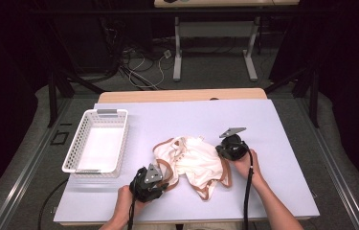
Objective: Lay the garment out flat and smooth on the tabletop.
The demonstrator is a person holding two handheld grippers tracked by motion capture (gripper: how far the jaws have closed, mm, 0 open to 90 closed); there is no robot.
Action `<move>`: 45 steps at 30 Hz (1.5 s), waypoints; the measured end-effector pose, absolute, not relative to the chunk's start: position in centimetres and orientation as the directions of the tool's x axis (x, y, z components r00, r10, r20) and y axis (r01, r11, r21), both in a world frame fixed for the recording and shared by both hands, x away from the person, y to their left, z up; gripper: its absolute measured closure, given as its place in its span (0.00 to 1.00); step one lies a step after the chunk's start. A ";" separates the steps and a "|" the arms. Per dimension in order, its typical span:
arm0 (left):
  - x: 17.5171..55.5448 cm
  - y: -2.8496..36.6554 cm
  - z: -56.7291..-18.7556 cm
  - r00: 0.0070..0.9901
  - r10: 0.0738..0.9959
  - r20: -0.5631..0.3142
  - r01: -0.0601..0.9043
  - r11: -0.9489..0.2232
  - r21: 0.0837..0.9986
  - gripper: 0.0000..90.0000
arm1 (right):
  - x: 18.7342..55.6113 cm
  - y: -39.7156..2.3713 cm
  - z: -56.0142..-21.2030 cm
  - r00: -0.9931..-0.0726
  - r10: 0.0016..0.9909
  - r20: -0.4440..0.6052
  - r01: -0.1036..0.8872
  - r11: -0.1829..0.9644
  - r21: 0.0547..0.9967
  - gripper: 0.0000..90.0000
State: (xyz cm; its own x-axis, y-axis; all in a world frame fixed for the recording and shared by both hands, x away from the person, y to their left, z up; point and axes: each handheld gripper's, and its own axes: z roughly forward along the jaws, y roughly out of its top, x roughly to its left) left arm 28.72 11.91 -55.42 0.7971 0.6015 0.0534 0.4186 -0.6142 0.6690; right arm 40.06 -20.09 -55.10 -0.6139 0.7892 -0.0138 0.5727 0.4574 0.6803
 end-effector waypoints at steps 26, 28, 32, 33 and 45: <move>33.6 12.8 -55.5 0.700 0.700 0.143 0.464 -0.597 0.654 0.91 | 34.6 -20.4 -54.0 -0.689 0.725 0.011 0.581 0.543 0.606 0.94; 33.5 12.9 -55.3 0.700 0.699 0.148 0.464 -0.602 0.650 0.84 | 34.8 -20.6 -54.1 -0.686 0.728 0.019 0.580 0.530 0.619 0.88; 32.8 13.3 -54.6 0.699 0.702 0.137 0.468 -0.593 0.655 0.58 | 35.1 -21.1 -54.0 -0.675 0.737 0.026 0.580 0.509 0.636 0.75; 32.5 13.3 -54.4 0.698 0.704 0.133 0.467 -0.587 0.661 0.52 | 35.2 -21.2 -54.1 -0.676 0.736 0.023 0.565 0.499 0.657 0.74; 29.9 11.5 -53.1 0.756 0.647 0.104 0.398 -0.579 0.712 0.25 | 36.0 -21.2 -54.0 -0.653 0.757 0.034 0.564 0.455 0.689 0.54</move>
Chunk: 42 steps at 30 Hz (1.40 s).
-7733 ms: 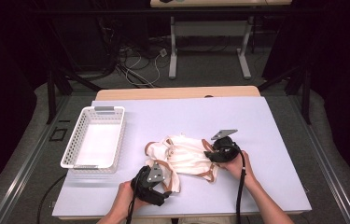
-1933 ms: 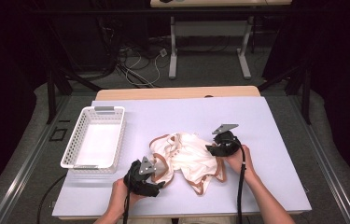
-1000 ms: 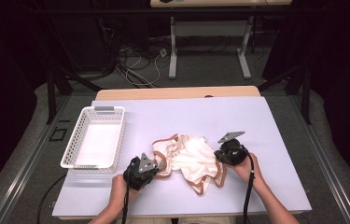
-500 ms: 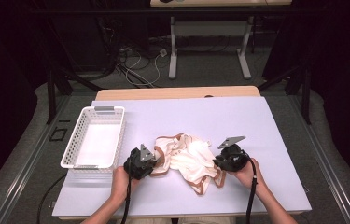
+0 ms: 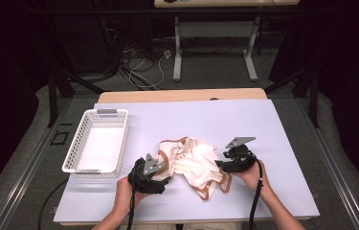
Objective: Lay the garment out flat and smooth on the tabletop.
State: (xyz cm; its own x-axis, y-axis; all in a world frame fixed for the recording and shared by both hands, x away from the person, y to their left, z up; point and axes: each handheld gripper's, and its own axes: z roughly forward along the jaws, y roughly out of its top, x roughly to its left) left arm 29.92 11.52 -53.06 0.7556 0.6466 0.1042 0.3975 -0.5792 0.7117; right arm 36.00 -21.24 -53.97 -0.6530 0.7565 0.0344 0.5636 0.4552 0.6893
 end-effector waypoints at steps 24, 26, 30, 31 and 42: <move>29.5 7.2 -54.3 0.799 0.600 0.032 0.389 -0.556 0.735 0.40 | 38.7 -19.9 -53.7 -0.642 0.767 -0.013 0.530 0.456 0.715 0.58; 29.7 6.8 -54.6 0.790 0.612 -0.006 0.418 -0.533 0.736 0.45 | 39.2 -19.8 -53.4 -0.644 0.764 -0.022 0.525 0.463 0.714 0.58; 29.9 5.8 -55.0 0.787 0.617 -0.014 0.432 -0.534 0.727 0.48 | 40.4 -19.2 -53.4 -0.640 0.768 0.000 0.537 0.447 0.716 0.60; 29.9 5.6 -55.2 0.785 0.620 -0.008 0.431 -0.537 0.726 0.48 | 40.6 -19.0 -53.4 -0.645 0.764 -0.007 0.532 0.456 0.714 0.61; 30.4 5.2 -56.3 0.786 0.618 0.020 0.414 -0.549 0.726 0.68 | 42.1 -17.6 -54.7 -0.669 0.743 0.000 0.528 0.475 0.704 0.69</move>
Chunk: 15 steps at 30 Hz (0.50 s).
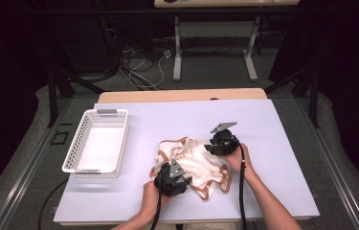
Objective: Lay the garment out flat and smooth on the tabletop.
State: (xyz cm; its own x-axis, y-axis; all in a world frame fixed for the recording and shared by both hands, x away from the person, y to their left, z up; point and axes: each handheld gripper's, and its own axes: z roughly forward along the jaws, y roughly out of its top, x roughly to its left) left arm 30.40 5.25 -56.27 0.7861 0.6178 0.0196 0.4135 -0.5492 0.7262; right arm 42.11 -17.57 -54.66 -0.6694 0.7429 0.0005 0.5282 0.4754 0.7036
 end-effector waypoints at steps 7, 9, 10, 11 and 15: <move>30.4 5.3 -56.4 0.799 0.601 0.032 0.391 -0.559 0.731 0.95 | 42.4 -17.4 -55.2 -0.660 0.751 0.011 0.541 0.465 0.701 0.83; 30.5 5.3 -56.4 0.805 0.591 0.050 0.376 -0.573 0.728 0.97 | 42.5 -17.5 -55.5 -0.662 0.750 0.012 0.539 0.465 0.702 0.88; 30.5 5.4 -56.4 0.806 0.589 0.050 0.374 -0.574 0.728 0.97 | 42.5 -17.5 -55.6 -0.656 0.755 0.020 0.548 0.458 0.700 0.90; 30.5 5.4 -56.3 0.810 0.585 0.049 0.372 -0.576 0.727 0.98 | 42.5 -17.6 -55.7 -0.660 0.751 0.021 0.541 0.455 0.707 0.92; 30.5 5.7 -56.2 0.816 0.577 0.044 0.371 -0.581 0.724 0.98 | 42.3 -17.7 -55.4 -0.655 0.756 0.004 0.541 0.465 0.701 1.00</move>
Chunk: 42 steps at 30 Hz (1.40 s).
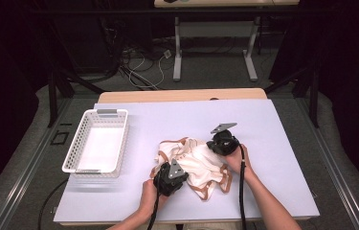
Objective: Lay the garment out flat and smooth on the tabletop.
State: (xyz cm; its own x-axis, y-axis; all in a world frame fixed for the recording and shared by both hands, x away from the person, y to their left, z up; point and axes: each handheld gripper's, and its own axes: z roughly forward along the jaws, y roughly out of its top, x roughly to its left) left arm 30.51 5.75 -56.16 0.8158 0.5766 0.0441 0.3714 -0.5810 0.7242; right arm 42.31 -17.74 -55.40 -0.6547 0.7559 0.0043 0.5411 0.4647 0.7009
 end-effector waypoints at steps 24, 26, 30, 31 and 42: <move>29.9 6.2 -55.8 0.858 0.514 -0.007 0.365 -0.600 0.712 0.64 | 42.8 -17.0 -56.1 -0.670 0.742 -0.002 0.505 0.458 0.731 0.97; 29.8 6.1 -55.9 0.864 0.504 0.008 0.348 -0.609 0.713 0.77 | 42.8 -17.1 -55.9 -0.676 0.736 -0.020 0.499 0.478 0.723 0.99; 29.8 6.4 -55.9 0.864 0.502 0.028 0.337 -0.619 0.710 0.97 | 42.4 -17.3 -55.6 -0.655 0.755 -0.030 0.523 0.482 0.703 0.99; 29.9 6.5 -55.9 0.866 0.499 0.027 0.337 -0.622 0.707 0.98 | 42.3 -17.3 -55.5 -0.648 0.761 -0.030 0.526 0.475 0.706 0.99; 29.9 7.4 -55.5 0.871 0.489 0.051 0.324 -0.649 0.688 0.99 | 40.1 -19.3 -54.5 -0.625 0.777 -0.080 0.528 0.496 0.689 0.99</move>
State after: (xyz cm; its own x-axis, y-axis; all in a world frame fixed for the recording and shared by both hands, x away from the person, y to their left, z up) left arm 29.89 7.40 -55.51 0.8710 0.4886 0.0511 0.3237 -0.6491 0.6884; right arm 40.08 -19.33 -54.45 -0.6250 0.7766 -0.0796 0.5284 0.4959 0.6891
